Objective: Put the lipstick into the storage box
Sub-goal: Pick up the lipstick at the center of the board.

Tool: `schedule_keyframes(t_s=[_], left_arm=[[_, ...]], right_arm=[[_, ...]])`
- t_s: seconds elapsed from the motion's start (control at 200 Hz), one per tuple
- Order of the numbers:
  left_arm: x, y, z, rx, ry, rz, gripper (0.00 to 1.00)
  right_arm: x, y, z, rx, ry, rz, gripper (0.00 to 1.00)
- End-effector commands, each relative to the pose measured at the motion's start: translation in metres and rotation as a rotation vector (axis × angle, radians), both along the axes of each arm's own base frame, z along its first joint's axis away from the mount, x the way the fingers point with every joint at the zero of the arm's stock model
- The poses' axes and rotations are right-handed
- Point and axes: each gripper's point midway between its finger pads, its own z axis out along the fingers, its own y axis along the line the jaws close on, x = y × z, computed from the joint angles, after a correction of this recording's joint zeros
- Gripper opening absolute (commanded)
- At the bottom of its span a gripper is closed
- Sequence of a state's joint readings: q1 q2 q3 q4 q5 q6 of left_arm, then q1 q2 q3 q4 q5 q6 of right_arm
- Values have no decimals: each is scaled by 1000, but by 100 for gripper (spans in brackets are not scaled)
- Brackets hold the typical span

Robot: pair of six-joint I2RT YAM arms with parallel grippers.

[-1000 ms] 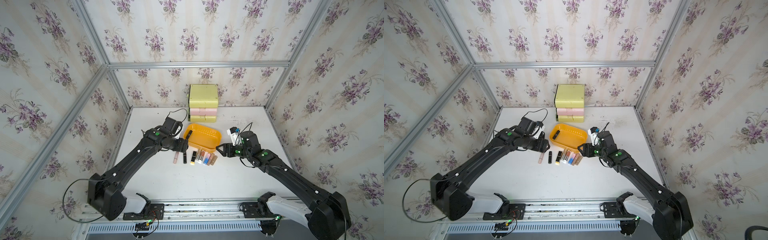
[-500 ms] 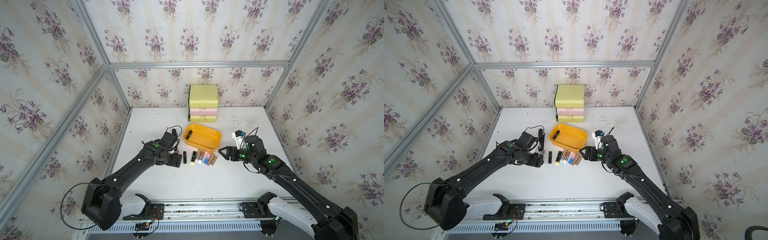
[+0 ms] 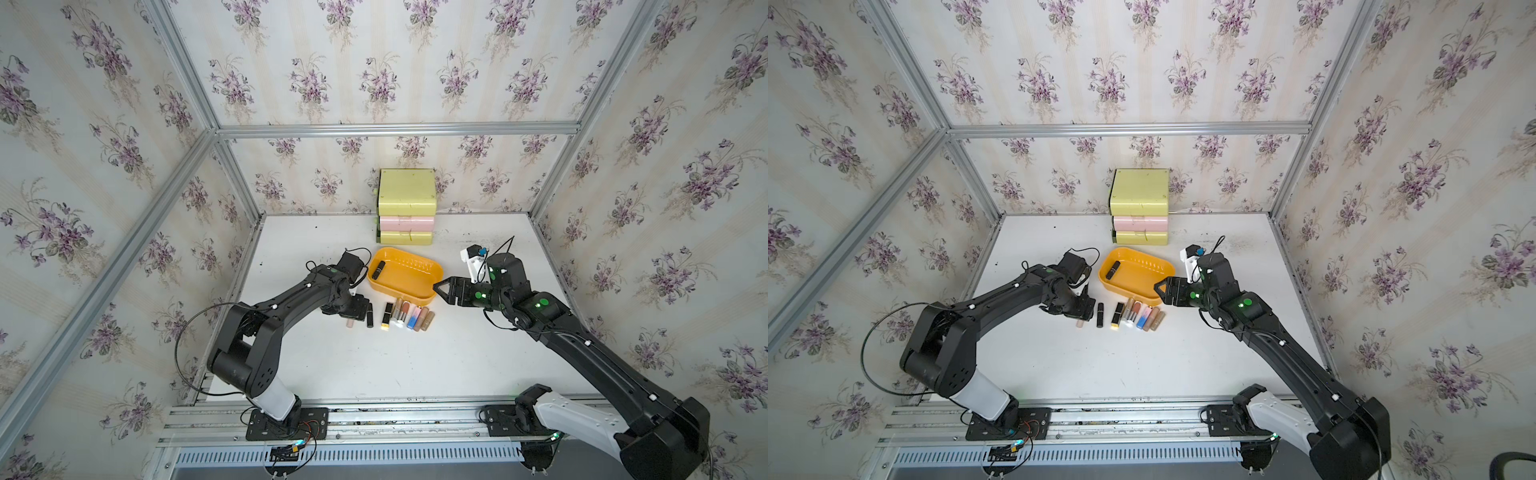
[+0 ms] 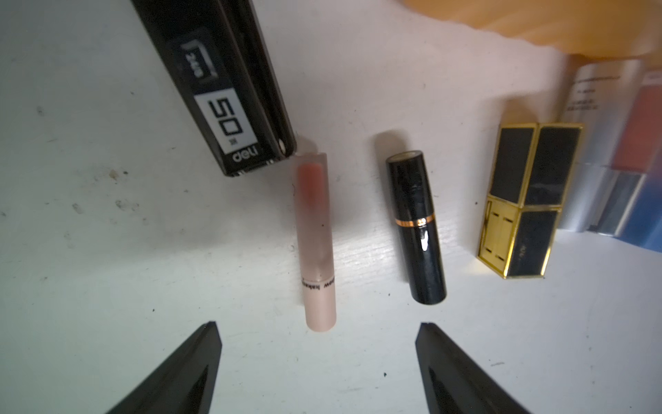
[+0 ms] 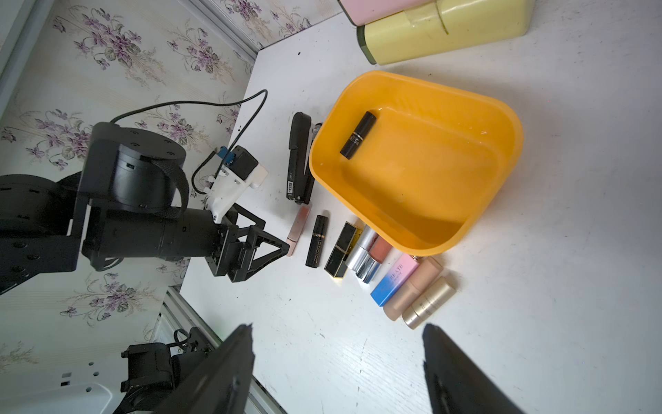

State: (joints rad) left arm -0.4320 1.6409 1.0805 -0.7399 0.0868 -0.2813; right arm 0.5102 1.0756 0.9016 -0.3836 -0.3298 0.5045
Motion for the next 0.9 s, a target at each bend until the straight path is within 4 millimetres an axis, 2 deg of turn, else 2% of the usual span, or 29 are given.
schedule_keyframes(t_s=[0.0, 0.115, 0.44, 0.549, 0.574, 0.654, 0.894], left_arm=[[6, -2, -6, -7, 7, -10, 81], [8, -3, -16, -1, 31, -9, 76], [12, -3, -39, 10, 76, -14, 63], [13, -2, -45, 5, 93, -13, 56], [13, -3, -46, 5, 96, -14, 50], [15, -5, -47, -3, 95, -13, 43], [11, -7, -48, -18, 113, -14, 32]], right_arm=[[8, 7, 4, 10, -32, 22, 77], [17, 11, -4, -11, -16, 29, 77], [16, 13, -24, -1, 4, 32, 77], [15, 13, -23, 2, 0, 34, 77], [15, 12, -23, 1, -3, 33, 77], [16, 11, -21, -4, -15, 32, 77], [17, 13, -18, 6, -21, 35, 77]])
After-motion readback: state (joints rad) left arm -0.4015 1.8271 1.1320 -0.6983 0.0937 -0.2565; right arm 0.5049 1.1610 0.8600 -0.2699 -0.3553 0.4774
